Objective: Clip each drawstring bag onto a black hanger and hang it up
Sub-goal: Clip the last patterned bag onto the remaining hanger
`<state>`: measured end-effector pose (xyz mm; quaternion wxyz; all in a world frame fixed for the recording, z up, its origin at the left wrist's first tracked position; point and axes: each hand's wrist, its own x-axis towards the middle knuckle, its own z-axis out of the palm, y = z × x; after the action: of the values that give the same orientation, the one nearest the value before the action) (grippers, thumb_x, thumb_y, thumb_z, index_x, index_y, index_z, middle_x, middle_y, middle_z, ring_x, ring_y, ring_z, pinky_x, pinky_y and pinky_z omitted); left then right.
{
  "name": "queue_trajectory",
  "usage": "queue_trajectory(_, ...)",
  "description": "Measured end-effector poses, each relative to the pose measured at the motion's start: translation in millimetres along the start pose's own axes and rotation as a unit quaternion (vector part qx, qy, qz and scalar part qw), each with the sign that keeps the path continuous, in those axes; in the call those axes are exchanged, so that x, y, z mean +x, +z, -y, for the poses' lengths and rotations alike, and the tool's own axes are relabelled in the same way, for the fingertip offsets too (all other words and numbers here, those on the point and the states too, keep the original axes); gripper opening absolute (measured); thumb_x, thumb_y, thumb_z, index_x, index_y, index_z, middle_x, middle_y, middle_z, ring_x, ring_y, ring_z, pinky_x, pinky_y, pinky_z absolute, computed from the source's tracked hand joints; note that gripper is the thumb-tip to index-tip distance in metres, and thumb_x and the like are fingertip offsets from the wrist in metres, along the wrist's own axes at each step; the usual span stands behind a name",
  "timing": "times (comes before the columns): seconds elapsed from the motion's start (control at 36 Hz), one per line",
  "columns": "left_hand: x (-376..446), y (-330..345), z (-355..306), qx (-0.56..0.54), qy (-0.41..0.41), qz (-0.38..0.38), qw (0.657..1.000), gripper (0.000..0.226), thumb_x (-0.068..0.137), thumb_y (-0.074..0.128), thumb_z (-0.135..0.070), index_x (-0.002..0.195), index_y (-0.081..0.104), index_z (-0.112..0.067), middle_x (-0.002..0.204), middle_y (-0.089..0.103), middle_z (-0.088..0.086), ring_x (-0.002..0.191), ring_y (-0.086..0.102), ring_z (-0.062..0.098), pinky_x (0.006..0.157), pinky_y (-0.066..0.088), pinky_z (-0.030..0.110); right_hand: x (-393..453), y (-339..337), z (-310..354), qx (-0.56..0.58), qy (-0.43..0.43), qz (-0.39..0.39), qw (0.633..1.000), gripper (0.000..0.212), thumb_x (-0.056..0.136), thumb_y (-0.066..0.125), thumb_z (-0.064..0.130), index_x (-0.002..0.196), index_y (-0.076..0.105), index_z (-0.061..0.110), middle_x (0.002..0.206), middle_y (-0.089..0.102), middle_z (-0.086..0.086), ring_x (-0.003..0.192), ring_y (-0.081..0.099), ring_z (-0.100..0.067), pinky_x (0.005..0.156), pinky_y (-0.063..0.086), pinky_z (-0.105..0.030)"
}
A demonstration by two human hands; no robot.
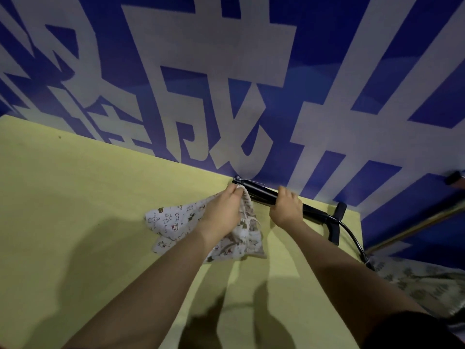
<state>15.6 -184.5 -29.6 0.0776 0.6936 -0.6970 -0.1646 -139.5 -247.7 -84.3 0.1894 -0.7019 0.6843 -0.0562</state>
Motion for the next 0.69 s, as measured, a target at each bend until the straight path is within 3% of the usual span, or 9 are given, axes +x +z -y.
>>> queue_trajectory(0.08, 9.0, 4.5, -0.9, 0.035, 0.014, 0.000, 0.999, 0.063, 0.085, 0.048, 0.005, 0.143, 0.031, -0.013, 0.144, 0.032, 0.002, 0.106, 0.056, 0.027, 0.074, 0.042, 0.031, 10.9, 6.3, -19.8, -0.074, 0.022, 0.043, 0.996, 0.061, 0.089, 0.047, 0.004, 0.145, 0.023, 0.008, 0.149, 0.033, -0.013, 0.139, 0.026, -0.032, 0.117, 0.016, -0.042)
queue_trajectory(0.22, 14.3, 8.2, -0.7, 0.074, 0.031, 0.004, 0.997, 0.063, 0.085, 0.047, 0.005, 0.143, 0.031, -0.012, 0.146, 0.030, 0.004, 0.111, 0.054, 0.027, 0.082, 0.045, 0.034, 14.9, 17.8, -42.7, -0.174, -0.035, 0.019, 0.984, 0.041, 0.092, 0.050, 0.011, 0.132, 0.038, 0.010, 0.132, 0.045, -0.011, 0.123, 0.042, -0.029, 0.106, 0.032, -0.037)
queue_trajectory(0.33, 14.5, 8.2, 2.7, 0.051, 0.015, 0.010, 0.999, 0.065, 0.084, 0.048, 0.007, 0.143, 0.032, -0.014, 0.145, 0.031, 0.000, 0.109, 0.056, 0.025, 0.071, 0.041, 0.029, 10.2, 23.7, -46.2, -0.212, -0.056, 0.039, 0.975, 0.036, 0.096, 0.048, 0.023, 0.129, 0.044, 0.010, 0.126, 0.048, -0.011, 0.118, 0.043, -0.028, 0.100, 0.036, -0.035)
queue_trajectory(0.44, 5.3, 4.3, 9.7, 0.015, -0.006, 0.017, 1.000, 0.061, 0.083, 0.048, 0.008, 0.139, 0.039, -0.013, 0.141, 0.036, 0.001, 0.109, 0.056, 0.027, 0.080, 0.048, 0.035, -1.0, 20.5, -43.2, -0.186, -0.060, 0.054, 0.979, 0.038, 0.098, 0.044, 0.035, 0.126, 0.043, 0.010, 0.124, 0.051, -0.010, 0.115, 0.050, -0.028, 0.093, 0.041, -0.036)
queue_trajectory(0.61, -16.8, -2.3, 9.3, -0.060, -0.033, -0.001, 0.998, 0.061, 0.083, 0.042, 0.010, 0.139, 0.042, -0.013, 0.139, 0.040, 0.002, 0.114, 0.053, 0.026, 0.078, 0.045, 0.033, -25.6, -12.1, -34.9, -0.094, -0.099, -0.041, 0.990, 0.030, 0.096, 0.045, 0.037, 0.115, 0.041, 0.014, 0.112, 0.053, -0.007, 0.095, 0.056, -0.028, 0.071, 0.046, -0.037)
queue_trajectory(0.69, -29.9, -10.7, 4.5, -0.127, -0.052, -0.002, 0.991, 0.061, 0.083, 0.048, 0.007, 0.141, 0.039, -0.010, 0.141, 0.039, 0.004, 0.125, 0.044, 0.025, 0.100, 0.042, 0.034, -41.9, -35.7, -29.9, -0.038, -0.113, -0.070, 0.990, 0.031, 0.094, 0.050, 0.037, 0.112, 0.040, 0.015, 0.108, 0.051, -0.004, 0.083, 0.061, -0.027, 0.059, 0.047, -0.036)
